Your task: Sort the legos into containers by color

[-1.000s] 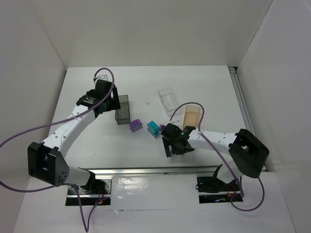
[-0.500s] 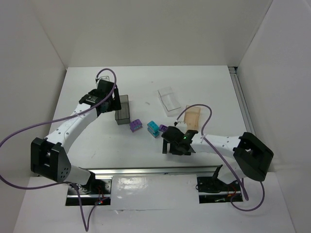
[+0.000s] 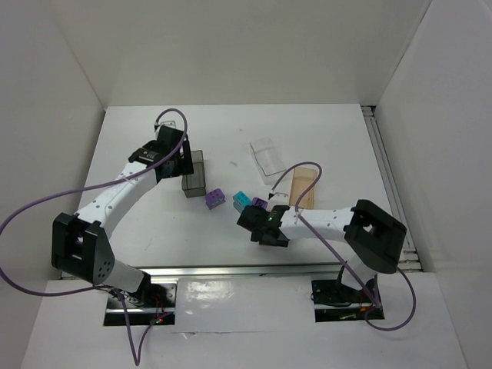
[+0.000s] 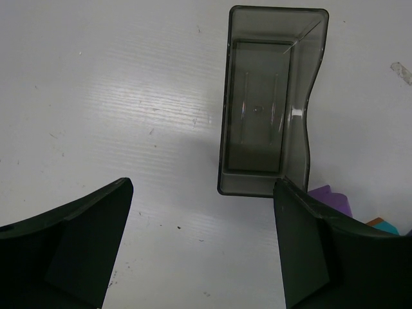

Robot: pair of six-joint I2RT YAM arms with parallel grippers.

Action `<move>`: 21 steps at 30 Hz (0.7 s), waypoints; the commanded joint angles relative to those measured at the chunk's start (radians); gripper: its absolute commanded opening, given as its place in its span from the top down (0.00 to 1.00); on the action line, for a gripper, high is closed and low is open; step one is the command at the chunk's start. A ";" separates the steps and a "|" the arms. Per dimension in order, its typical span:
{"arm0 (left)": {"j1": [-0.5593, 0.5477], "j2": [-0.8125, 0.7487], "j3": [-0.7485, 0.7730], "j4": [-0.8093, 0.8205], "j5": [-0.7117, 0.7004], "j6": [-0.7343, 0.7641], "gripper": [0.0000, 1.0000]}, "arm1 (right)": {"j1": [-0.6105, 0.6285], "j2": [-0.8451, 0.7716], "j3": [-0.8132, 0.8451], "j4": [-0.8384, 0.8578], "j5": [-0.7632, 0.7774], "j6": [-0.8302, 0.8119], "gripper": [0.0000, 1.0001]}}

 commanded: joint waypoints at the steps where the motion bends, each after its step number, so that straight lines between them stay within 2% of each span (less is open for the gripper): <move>1: -0.004 -0.001 0.046 0.014 -0.002 0.026 0.05 | 0.018 -0.029 0.051 -0.070 0.053 0.048 0.40; 7: -0.004 -0.001 0.055 0.014 -0.002 0.026 0.05 | 0.009 -0.152 0.131 -0.127 0.154 0.010 0.41; 11: -0.004 -0.010 0.055 0.004 -0.002 -0.002 0.05 | -0.111 -0.206 0.180 -0.105 0.183 -0.145 0.41; 15: -0.004 -0.032 0.046 0.004 0.018 -0.030 0.05 | -0.268 -0.215 0.223 0.063 0.145 -0.338 0.41; 21: 0.005 -0.032 0.046 0.014 0.036 -0.040 0.05 | -0.445 -0.022 0.405 0.192 0.064 -0.521 0.41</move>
